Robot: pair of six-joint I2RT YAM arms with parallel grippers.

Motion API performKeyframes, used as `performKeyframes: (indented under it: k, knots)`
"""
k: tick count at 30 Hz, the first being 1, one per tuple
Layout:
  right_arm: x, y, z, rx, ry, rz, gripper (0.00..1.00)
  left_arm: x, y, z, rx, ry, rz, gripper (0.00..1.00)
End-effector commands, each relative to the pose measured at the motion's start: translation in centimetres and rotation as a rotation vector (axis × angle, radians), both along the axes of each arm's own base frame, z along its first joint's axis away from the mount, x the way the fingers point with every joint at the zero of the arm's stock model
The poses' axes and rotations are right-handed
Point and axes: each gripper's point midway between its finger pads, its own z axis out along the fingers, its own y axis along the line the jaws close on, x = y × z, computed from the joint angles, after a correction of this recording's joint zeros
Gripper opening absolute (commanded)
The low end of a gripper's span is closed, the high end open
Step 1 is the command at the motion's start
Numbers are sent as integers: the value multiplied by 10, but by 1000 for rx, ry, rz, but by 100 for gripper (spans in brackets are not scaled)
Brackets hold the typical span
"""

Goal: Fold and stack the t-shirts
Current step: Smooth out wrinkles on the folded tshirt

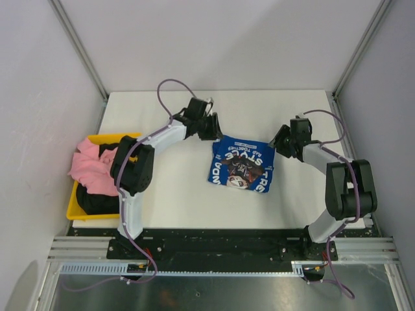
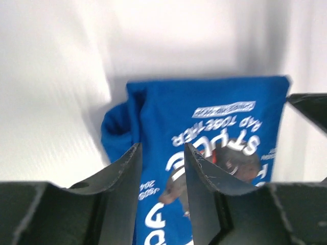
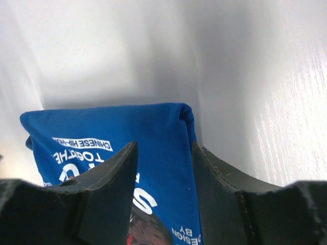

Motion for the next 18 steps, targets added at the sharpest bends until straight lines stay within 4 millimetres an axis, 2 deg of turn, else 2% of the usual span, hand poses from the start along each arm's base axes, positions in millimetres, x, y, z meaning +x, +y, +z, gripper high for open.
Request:
performKeyframes:
  k: [1,4,8,18]
  knots:
    - [25,-5,8,-26,-36,-23,49,37,-13,40,-39,-143,-17,45]
    - [30,-8,5,-36,-26,-40,47,51,-18,41,-44,-157,-5,47]
    - [32,-13,-1,-62,4,-60,45,63,-20,29,-32,-153,11,47]
    - [33,-15,-14,-76,46,-66,41,65,-20,-10,-7,-82,38,46]
